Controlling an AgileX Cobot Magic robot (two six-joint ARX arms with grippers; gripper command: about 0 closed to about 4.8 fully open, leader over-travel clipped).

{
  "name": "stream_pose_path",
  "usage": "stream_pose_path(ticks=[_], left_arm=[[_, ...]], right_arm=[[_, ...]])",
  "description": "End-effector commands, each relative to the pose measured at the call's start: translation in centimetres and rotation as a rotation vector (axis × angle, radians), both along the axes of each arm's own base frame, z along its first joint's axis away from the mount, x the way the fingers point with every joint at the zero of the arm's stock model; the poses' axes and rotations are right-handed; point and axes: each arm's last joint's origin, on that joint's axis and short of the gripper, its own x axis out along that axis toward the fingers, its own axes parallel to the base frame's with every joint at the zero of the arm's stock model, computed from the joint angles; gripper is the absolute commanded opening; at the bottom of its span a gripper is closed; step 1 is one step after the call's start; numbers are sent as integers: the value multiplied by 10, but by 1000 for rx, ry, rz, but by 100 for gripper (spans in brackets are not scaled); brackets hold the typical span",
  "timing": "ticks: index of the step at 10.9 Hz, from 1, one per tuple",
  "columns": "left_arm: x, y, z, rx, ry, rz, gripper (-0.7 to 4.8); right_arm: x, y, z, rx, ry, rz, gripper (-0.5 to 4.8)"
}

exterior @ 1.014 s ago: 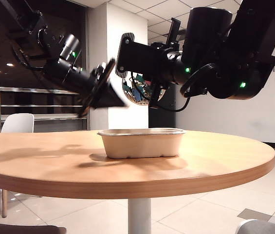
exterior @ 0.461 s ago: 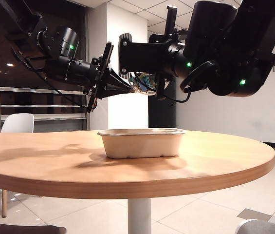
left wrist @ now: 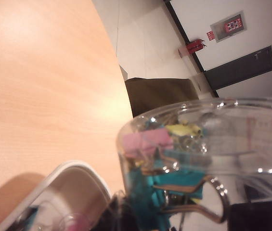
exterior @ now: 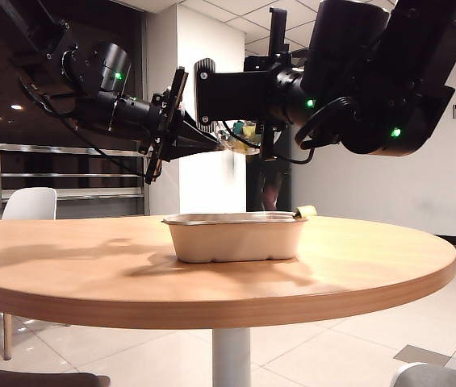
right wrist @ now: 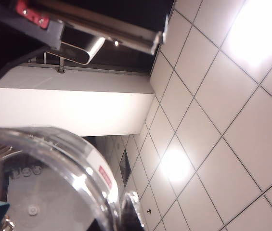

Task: Pick up the box filled with clips, pour some clips from it into the rectangular paper box, and then put the clip box back on the table.

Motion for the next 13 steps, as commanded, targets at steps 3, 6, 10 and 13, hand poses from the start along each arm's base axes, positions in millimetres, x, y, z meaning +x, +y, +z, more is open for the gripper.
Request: stream_pose_path(ticks=[3,6,10,13], left_arm=[[4,4,9,37,-92,105,-6],[7,9,9,69,-126,172,-6],[6,11,24,85,-207,236,-6],[-14,18,78,81,-329,311,-6]], right_arm=[[6,-1,-9,253,268,87,-1],[13,-10,-14,432,425,126,-1],[24,-18,10,587,533,115,-1],[58,-25,69,794,915,-31,-1]])
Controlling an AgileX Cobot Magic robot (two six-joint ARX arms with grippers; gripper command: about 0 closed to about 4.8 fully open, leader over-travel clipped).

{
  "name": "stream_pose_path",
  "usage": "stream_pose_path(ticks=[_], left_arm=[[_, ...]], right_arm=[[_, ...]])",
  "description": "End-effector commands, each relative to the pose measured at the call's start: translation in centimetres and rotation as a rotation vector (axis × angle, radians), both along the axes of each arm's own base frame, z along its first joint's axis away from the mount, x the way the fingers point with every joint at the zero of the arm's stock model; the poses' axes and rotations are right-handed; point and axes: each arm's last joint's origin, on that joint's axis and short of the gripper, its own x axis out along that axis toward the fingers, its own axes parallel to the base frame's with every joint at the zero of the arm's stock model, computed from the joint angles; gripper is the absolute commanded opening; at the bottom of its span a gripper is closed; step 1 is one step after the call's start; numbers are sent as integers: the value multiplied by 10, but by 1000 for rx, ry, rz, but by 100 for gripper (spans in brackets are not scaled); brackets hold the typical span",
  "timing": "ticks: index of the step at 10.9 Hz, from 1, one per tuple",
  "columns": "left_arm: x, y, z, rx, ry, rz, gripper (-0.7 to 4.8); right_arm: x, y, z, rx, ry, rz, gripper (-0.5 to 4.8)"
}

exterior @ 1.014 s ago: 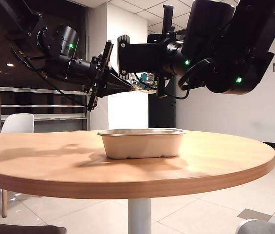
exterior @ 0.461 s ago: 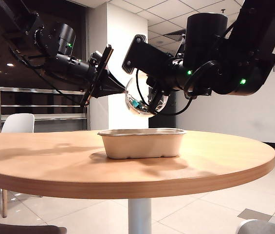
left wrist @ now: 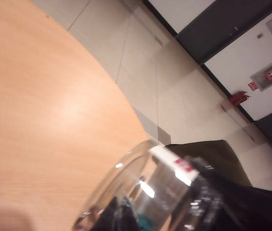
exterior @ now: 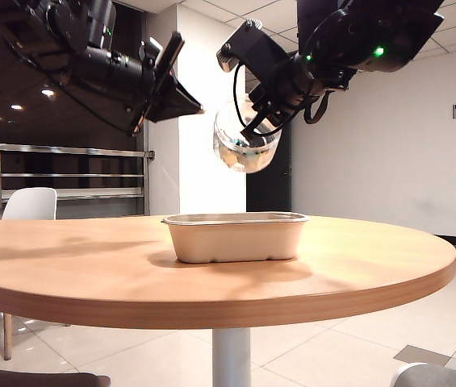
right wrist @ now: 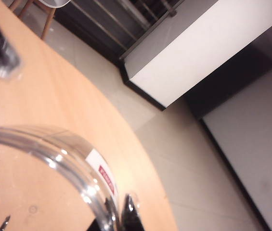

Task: Pick up the box filled with clips, pour some clips from it into the rectangular paper box, and then put the clip box back on the table.

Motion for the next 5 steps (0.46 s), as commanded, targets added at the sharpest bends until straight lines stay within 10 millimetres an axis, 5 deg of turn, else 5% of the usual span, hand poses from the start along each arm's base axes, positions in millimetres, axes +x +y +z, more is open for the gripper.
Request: stream_pose_path(ticks=[1,2,5], left_arm=[[-17,7,36,64,-102,93,-6],[-48,19,78,170,-176,236,-6],[-75,26,117,137,-266,259,-6]], right_arm=[[22,-23,36,208,256,-104,-1],[38,-58,59,354,407,-221,-1],[47,-74,50,349,444,-280,-1]])
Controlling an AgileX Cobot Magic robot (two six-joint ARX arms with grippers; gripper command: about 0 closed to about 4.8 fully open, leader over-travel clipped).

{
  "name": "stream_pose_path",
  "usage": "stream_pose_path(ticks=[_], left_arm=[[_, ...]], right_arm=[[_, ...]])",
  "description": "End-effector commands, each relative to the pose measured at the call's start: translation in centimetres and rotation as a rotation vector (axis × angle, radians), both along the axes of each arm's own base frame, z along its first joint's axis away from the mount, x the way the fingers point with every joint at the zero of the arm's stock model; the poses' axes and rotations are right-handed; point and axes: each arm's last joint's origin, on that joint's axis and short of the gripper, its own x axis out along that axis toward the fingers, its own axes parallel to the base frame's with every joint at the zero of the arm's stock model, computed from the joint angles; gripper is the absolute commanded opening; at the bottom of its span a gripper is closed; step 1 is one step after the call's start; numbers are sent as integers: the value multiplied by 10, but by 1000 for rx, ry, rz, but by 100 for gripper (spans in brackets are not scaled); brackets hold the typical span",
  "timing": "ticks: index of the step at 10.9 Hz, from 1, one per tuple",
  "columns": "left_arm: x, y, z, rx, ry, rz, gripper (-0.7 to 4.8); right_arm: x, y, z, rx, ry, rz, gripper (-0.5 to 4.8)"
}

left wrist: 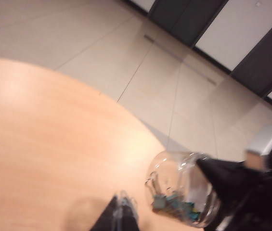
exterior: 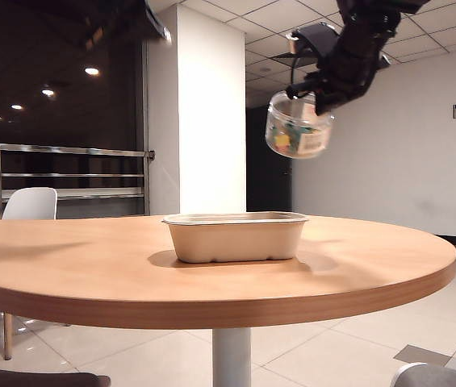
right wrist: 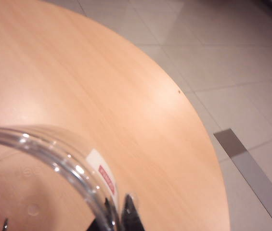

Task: Pick up the box filled with clips, pour some clips from it into the rectangular paper box, and then put the clip box back on the table.

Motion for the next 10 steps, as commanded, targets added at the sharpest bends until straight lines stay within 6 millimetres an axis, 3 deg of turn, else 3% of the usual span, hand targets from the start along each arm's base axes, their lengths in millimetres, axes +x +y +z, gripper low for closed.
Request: stream_pose_path(ticks=[1,2,6,7,9,10], left_arm=[[-22,5,26,-5,-48,-1,-6],[-24,6,25,1,-23,-1,-6],[-25,6,23,9,7,-4,-6],[-25,6,23,9,10,-4,-6],[-25,6,22,11,13,-4,-6],[-25,6,22,11,14,-3,-6]], right_arm=[[19,-5,-39,-21,104,-29,-1],[26,-6,-62,0,180,-27,-1],[42,-1,-80,37,195,-4,-1],[63,5,-81,48,185,11,-1],[79,10,-80,45,213,19,-1],[88,16,-89,48,296,60,-1]])
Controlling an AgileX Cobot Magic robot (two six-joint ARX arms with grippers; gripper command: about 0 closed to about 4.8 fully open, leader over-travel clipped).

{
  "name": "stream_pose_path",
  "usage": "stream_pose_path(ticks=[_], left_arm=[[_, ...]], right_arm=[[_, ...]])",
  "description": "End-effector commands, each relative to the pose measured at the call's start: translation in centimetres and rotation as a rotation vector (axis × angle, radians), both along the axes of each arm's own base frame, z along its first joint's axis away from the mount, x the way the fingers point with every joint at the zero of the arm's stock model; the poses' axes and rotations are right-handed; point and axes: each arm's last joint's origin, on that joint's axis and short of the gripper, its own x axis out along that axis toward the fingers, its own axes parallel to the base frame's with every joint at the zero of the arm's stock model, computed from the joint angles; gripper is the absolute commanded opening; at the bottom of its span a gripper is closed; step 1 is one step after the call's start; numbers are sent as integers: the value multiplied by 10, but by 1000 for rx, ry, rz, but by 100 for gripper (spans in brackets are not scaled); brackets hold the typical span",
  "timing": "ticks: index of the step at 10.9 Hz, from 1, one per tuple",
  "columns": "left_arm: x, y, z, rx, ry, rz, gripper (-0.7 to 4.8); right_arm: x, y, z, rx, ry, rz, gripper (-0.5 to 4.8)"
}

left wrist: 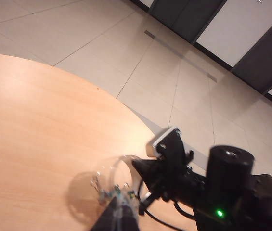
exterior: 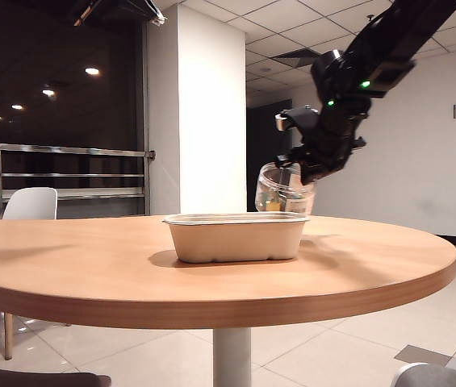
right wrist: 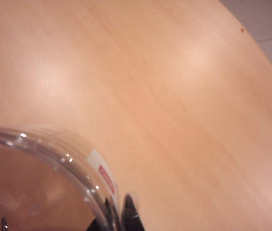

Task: Pick up the box filled with clips, pour some clips from it into the rectangular paper box, and then put the clip box back on the table.

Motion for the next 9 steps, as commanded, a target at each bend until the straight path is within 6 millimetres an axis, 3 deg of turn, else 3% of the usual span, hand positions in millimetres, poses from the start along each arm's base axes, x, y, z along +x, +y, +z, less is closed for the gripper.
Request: stream_pose_path(ticks=[1,5,6,7,8,9], left_arm=[[-3,0,5,2,-19,-1,-6],[-2,0,5,9,-25,1,-6],[-2,1,5,25,-35,23,-6],[-2,1,5,27,-37,22,-6],[-4,2,7,26,-44,22,-6],[-11,3,15,52,-81,17,-6]], right_arm=[[10,6,-11,1,143,47,-1],[6,5,-10,-58,203,0,-1],[8,6,12,-41,154,4,185],[7,6,31,-37,136,4,185],[4,6,56,-37,105,10,69],[-5,3,83,-102,89,56,-1]])
